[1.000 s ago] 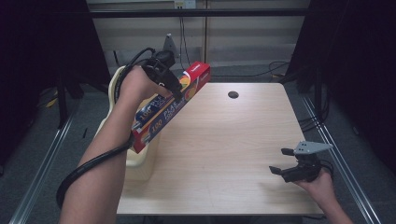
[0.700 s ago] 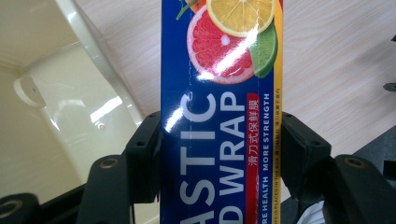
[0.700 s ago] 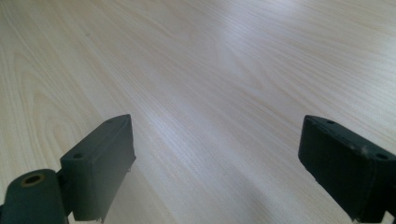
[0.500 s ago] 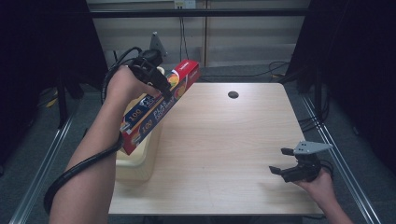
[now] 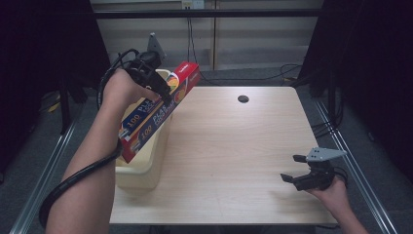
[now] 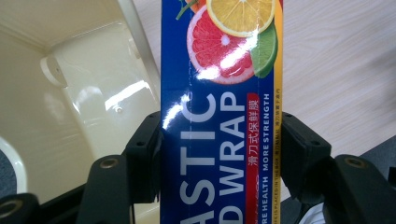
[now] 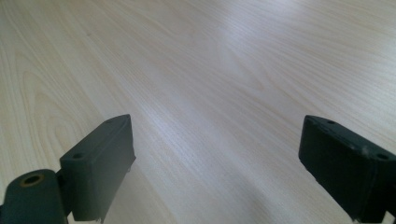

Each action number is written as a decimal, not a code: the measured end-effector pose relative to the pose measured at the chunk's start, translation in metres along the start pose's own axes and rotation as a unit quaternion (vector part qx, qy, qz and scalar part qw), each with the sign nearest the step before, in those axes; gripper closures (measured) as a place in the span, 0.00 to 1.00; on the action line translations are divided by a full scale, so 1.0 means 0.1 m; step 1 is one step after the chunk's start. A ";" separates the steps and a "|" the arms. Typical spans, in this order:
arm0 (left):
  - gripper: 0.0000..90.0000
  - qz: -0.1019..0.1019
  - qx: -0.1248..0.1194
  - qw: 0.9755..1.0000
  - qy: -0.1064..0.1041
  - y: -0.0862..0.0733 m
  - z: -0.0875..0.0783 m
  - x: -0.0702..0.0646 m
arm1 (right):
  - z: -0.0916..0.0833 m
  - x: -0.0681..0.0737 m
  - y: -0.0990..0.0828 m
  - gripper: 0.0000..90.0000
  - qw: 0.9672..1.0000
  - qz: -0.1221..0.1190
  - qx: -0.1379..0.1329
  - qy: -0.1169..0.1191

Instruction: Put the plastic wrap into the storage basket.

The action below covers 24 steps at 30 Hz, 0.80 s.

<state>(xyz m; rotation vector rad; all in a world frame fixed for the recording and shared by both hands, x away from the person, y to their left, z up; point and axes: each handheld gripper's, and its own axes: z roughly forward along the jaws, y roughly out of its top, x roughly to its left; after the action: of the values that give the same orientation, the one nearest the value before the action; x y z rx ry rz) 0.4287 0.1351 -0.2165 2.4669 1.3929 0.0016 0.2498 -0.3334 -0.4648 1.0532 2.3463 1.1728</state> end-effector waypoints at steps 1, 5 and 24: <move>0.45 -0.002 0.001 1.000 -0.001 -0.01 -0.01 0.01 | 0.00 0.00 0.00 0.11 1.000 0.000 0.000 0.000; 0.45 -0.011 -0.007 1.000 0.005 -0.05 -0.04 0.05 | 0.00 0.00 0.00 0.11 1.000 0.000 0.000 0.000; 0.45 -0.052 -0.019 0.998 0.020 -0.20 -0.15 0.27 | -0.01 0.00 0.00 0.11 1.000 -0.002 -0.002 -0.002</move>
<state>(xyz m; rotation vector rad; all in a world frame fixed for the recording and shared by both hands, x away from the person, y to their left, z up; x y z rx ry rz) 0.4237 0.1715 -0.2117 2.3730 1.5234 0.0531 0.2494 -0.3337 -0.4642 1.0486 2.3414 1.1713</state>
